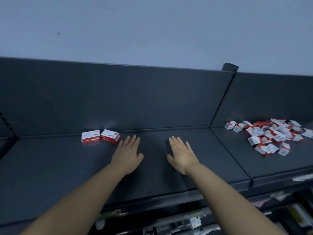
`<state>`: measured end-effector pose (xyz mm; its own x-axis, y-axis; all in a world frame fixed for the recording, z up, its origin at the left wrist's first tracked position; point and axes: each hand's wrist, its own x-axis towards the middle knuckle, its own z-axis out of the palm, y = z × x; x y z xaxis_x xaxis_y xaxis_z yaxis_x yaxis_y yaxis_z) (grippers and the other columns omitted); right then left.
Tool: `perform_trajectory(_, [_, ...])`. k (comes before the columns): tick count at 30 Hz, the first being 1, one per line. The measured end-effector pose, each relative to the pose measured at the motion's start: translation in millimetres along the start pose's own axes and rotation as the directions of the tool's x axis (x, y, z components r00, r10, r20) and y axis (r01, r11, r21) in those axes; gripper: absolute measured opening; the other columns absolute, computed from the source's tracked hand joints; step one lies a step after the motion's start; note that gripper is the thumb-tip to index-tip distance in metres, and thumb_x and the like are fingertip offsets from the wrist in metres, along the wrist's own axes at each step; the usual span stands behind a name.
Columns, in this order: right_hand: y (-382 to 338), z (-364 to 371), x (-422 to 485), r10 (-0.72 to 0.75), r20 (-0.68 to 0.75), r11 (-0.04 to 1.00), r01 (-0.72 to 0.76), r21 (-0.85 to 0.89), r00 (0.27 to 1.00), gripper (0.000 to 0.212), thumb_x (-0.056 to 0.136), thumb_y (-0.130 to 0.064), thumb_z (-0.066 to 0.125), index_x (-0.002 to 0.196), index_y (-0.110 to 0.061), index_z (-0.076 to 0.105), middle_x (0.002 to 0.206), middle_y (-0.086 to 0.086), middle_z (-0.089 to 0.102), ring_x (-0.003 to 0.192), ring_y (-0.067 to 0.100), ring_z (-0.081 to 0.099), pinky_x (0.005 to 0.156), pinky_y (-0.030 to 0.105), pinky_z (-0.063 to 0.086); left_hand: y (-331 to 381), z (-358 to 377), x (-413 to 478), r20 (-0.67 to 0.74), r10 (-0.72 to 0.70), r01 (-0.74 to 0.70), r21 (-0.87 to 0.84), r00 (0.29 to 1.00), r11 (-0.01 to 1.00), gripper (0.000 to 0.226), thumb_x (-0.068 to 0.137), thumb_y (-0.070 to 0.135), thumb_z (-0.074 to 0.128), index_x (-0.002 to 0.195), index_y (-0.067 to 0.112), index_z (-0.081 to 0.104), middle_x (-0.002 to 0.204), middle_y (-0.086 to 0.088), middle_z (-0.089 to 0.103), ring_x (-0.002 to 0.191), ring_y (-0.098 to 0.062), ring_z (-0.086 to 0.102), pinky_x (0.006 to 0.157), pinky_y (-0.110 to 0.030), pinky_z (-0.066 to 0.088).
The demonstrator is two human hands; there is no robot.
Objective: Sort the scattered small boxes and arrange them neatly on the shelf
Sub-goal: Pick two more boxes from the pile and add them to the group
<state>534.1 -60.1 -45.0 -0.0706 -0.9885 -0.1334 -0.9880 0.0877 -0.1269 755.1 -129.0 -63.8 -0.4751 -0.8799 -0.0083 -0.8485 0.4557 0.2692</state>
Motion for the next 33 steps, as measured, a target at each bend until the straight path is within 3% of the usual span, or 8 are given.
perform_trajectory(12, [142.0, -26.2, -65.4, 0.117, -0.094, 0.993, -0.116, 0.011, 0.989, 0.069, 0.102, -0.043, 0.03, 0.157, -0.016, -0.001, 0.165, -0.002, -0.003, 0.151, 0.015, -0.011, 0.122, 0.039, -0.006, 161.0, 22.1, 29.4, 0.044, 0.135, -0.134, -0.023, 0.99, 0.991, 0.067, 0.1, 0.038, 0.027, 0.156, 0.015, -0.004, 0.163, -0.001, -0.011, 0.15, -0.016, -0.013, 0.122, -0.036, -0.007])
perform_trajectory(20, [214.3, -37.6, -69.6, 0.226, -0.122, 0.972, -0.232, -0.036, 0.966, 0.069, 0.101, -0.043, 0.028, 0.157, -0.015, -0.001, 0.165, 0.0, -0.005, 0.151, 0.018, -0.009, 0.121, 0.039, -0.007, 223.7, 38.1, 87.2, 0.113, 0.262, -0.266, 0.02, 0.958, 0.964, 0.068, 0.101, 0.038, 0.027, 0.155, 0.014, -0.006, 0.163, -0.002, -0.013, 0.15, -0.017, -0.013, 0.122, -0.036, -0.008])
perform_trajectory(33, [311.7, -44.4, -78.2, 0.442, -0.144, 0.896, -0.444, 0.019, 0.886, 0.068, 0.102, -0.043, 0.026, 0.157, -0.016, -0.003, 0.165, 0.003, -0.003, 0.151, 0.02, -0.007, 0.122, 0.04, -0.005, 331.4, 61.2, 173.3, 0.162, 0.471, -0.47, -0.051, 0.867, 0.881, 0.069, 0.097, 0.033, 0.032, 0.156, 0.015, 0.001, 0.164, -0.002, -0.006, 0.15, -0.018, -0.009, 0.123, -0.039, -0.003])
